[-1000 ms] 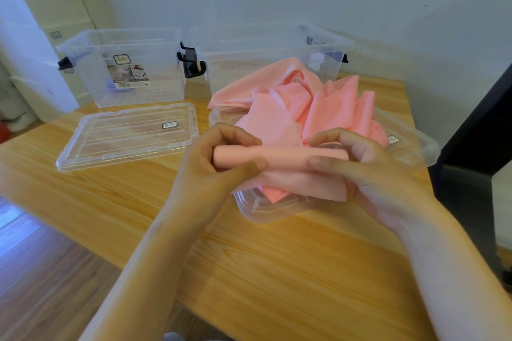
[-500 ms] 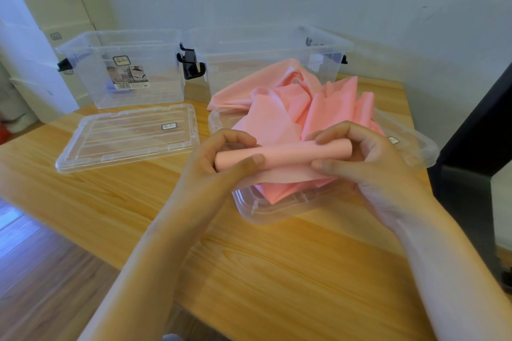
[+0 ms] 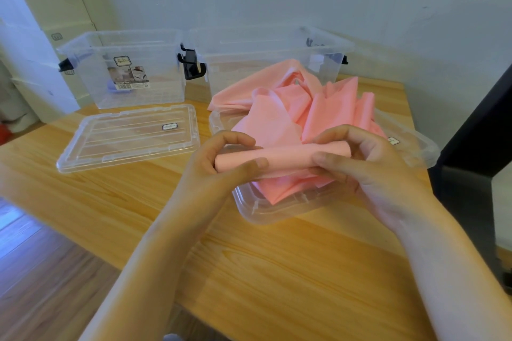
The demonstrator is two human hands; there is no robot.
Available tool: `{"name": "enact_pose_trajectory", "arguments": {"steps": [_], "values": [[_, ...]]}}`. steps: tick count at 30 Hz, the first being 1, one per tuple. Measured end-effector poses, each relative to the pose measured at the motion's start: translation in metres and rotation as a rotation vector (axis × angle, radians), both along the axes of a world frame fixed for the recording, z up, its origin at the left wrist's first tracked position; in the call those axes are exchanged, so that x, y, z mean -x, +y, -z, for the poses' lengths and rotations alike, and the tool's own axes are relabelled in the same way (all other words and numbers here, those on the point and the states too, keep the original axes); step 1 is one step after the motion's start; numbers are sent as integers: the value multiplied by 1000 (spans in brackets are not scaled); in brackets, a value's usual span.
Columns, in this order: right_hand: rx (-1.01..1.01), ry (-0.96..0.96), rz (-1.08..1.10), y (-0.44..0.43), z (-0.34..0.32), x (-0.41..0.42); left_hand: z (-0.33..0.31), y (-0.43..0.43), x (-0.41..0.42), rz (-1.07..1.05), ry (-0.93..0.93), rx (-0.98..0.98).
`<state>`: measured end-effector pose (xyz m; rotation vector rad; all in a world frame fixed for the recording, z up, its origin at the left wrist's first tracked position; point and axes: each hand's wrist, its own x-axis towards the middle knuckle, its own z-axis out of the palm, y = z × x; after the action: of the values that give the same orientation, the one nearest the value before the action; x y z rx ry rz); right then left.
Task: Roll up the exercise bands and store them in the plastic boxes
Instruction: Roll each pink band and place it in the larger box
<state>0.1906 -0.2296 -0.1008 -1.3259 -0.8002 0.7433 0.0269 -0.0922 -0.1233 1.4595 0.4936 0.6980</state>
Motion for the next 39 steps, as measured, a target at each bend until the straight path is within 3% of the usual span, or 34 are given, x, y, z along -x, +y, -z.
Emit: {"name": "enact_pose_trajectory", "arguments": {"steps": [4, 15, 25, 39], "values": [[-63, -46, -8, 1, -1, 0, -4, -3, 0, 52, 2, 89], [63, 95, -43, 0, 1, -1, -6, -4, 2, -71, 19, -128], [58, -1, 10, 1, 0, -2, -7, -4, 3, 37, 61, 18], [56, 79, -43, 0, 3, -5, -5, -4, 2, -26, 24, 21]]}}
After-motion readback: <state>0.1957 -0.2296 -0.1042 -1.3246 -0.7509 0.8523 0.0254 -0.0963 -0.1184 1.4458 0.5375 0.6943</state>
